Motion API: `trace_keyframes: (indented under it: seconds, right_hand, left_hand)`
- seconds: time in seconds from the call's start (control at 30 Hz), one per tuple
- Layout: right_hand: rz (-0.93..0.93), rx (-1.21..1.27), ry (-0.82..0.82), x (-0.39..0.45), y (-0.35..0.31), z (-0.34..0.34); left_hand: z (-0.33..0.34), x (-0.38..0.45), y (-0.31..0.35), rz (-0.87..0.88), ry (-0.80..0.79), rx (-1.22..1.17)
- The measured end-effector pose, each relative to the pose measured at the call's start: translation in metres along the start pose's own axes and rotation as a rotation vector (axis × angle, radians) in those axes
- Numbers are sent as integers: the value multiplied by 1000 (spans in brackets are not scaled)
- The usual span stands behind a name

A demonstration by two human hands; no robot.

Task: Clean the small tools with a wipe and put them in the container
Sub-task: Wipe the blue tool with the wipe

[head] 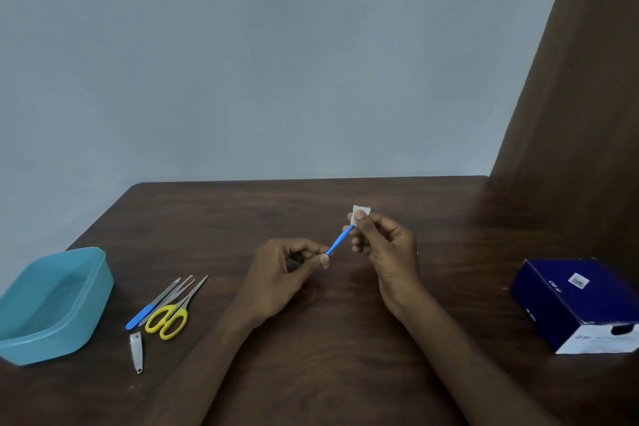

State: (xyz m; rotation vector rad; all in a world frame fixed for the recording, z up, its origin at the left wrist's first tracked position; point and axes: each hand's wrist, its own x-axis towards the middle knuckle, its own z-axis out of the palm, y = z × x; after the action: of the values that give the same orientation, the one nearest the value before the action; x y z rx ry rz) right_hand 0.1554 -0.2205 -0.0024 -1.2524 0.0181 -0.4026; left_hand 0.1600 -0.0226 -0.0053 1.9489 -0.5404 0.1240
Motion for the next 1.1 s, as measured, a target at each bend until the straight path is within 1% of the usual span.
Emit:
trace_keyframes:
  seconds: [0.17,0.27,0.33,0.43,0.5,0.57,0.63,0.73,0.8,0.9,0.93,1.03,1.1]
  right_hand:
    - [11,14,-34,0,0,0]
    - [14,34,-9,2,0,0]
    - [7,-1,-24,1,2,0]
    - [13,-106,-129,-4,5,0]
    - [61,-168,-220,-7,6,0]
    - [77,-191,-242,-8,6,0]
    - [47,-183,-179,-4,5,1]
    - [20,-90,-73,1,5,2]
    - [23,-80,-98,-1,4,1]
    - [49,-169,-188,-6,3,2]
    - [53,-158,-177,-6,3,2]
    - [33,-20,-46,0,1,2]
    - [7,28,61,5,-1,-1]
  left_hand:
    - [0,1,-4,-2,41,-18]
    - [1,1,-4,5,27,-4]
    - [0,2,-2,-4,28,6]
    - [-1,0,0,9,27,20]
    - [-1,-1,0,39,29,46]
    - [-2,-1,2,52,41,37]
    - [-2,-1,3,43,41,7]
    - [-1,-1,3,47,29,6]
    - [-1,0,2,59,46,24]
    - [-2,0,1,69,63,50]
    - [-2,0,1,73,67,53]
    - [-1,2,1,64,77,46]
    - [0,2,0,42,81,40]
